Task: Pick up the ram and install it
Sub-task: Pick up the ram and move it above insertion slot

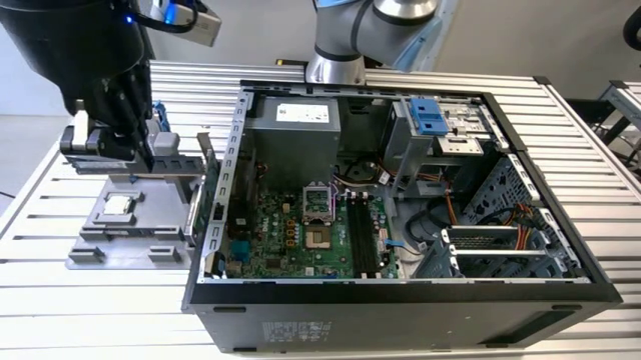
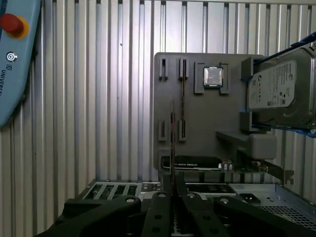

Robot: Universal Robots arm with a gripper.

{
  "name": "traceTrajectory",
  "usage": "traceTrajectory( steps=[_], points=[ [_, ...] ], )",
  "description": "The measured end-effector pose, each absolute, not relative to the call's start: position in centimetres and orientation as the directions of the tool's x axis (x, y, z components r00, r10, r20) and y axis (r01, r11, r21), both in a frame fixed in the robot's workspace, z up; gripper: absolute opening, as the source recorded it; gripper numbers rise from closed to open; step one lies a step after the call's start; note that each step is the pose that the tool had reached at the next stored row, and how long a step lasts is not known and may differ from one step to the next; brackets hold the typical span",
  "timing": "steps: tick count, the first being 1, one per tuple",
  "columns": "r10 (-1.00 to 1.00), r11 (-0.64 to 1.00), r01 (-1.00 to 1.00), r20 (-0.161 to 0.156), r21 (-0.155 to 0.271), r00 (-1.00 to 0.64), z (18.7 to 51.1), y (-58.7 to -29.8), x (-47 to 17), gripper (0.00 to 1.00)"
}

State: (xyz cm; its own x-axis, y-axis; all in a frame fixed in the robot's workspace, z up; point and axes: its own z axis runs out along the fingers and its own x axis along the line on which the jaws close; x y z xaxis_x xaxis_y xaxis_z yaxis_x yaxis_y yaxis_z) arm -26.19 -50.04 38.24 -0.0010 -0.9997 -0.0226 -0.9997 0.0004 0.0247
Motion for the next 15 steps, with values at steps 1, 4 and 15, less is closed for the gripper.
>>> traceTrajectory(
  steps=[1,4,15],
  points=[
    [-1.0,0.0,-1.0,-0.023,0.025,-0.001,38.2,-50.0,-25.9,0.0],
    [-1.0,0.0,-1.0,-0.023,0.025,-0.001,38.2,-50.0,-24.9,0.0],
    [-1.0,0.0,-1.0,-0.023,0.025,-0.001,38.2,-50.0,-20.2,0.0]
  ],
)
